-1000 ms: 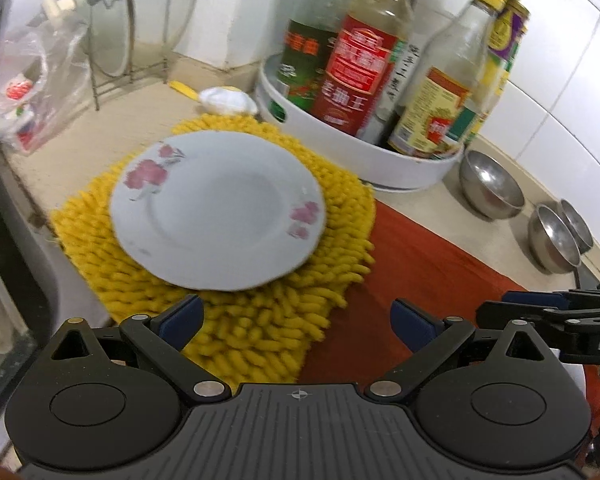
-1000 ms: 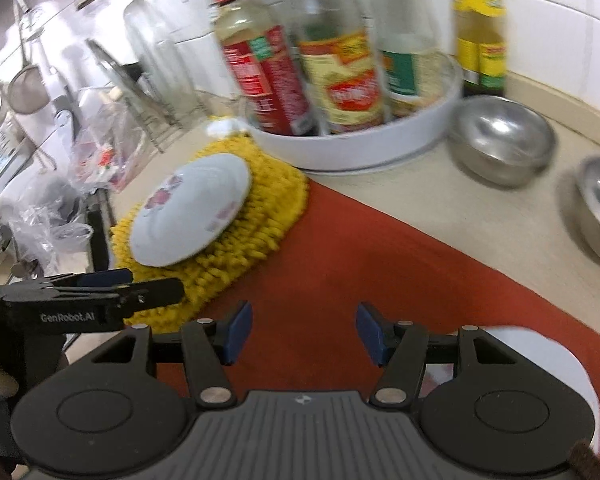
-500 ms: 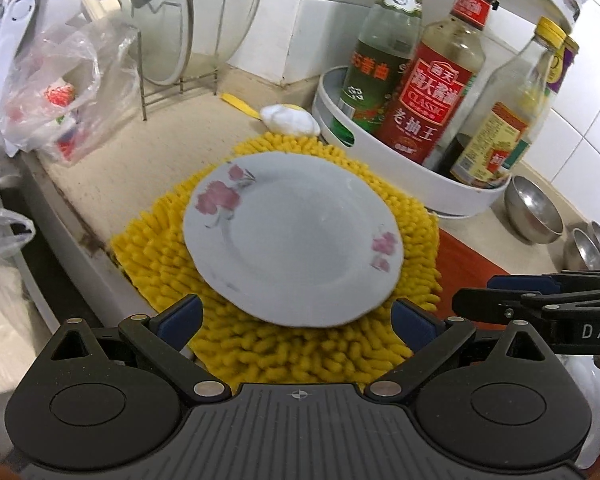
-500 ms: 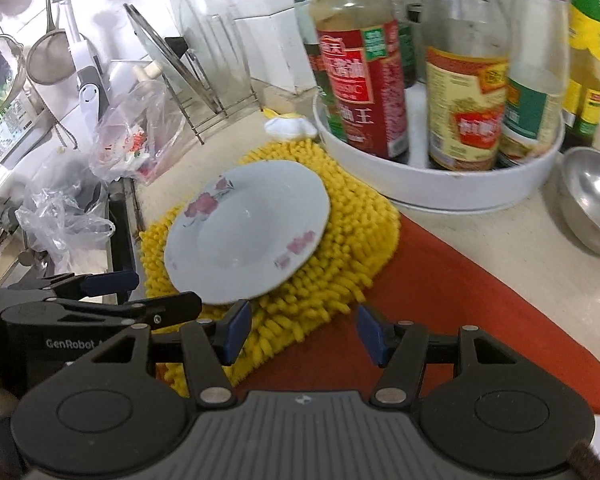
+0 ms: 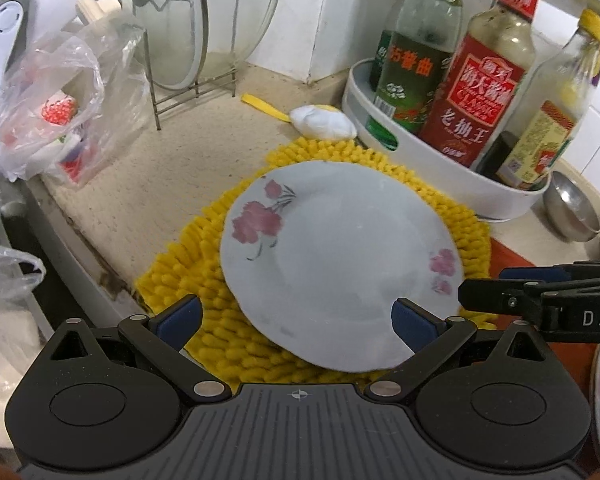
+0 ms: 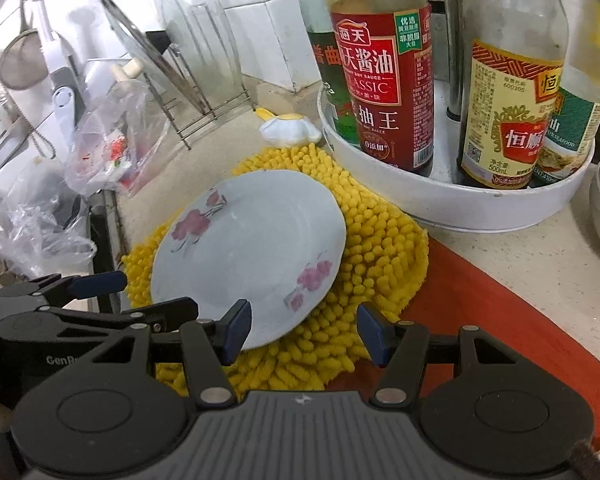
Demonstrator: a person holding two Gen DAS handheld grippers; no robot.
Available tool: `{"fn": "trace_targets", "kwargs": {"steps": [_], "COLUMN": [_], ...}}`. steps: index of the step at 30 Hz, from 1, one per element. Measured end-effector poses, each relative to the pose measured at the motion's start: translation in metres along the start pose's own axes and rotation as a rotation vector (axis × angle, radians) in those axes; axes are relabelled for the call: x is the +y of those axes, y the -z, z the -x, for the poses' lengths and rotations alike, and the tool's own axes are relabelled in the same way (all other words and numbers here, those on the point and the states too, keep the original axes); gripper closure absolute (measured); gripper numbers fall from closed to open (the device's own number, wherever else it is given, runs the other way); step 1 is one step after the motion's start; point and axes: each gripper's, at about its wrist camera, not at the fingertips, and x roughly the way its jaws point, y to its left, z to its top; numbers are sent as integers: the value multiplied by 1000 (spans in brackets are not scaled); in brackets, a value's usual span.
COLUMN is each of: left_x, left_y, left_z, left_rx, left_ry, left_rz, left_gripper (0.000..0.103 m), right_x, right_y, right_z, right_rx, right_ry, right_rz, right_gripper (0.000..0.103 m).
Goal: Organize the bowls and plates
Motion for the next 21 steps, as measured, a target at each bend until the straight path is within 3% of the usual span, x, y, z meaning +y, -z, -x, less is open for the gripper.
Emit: {"fn": "trace_targets", "kwargs": {"steps": [14, 21], "left_x": [12, 19], "left_y": [-13, -17], "left_z": [-20, -35], "left_rx": [19, 37], "left_ry": [5, 43], "left_rz": [-37, -23], "left_gripper": [1, 2], "right_x": [3, 3], "right_y": [-9, -11], "right_z": [-29, -37], "right_rx": [34, 32], "right_ry": [12, 6], "right_rz": [-54, -53], "right_gripper": [49, 49]}}
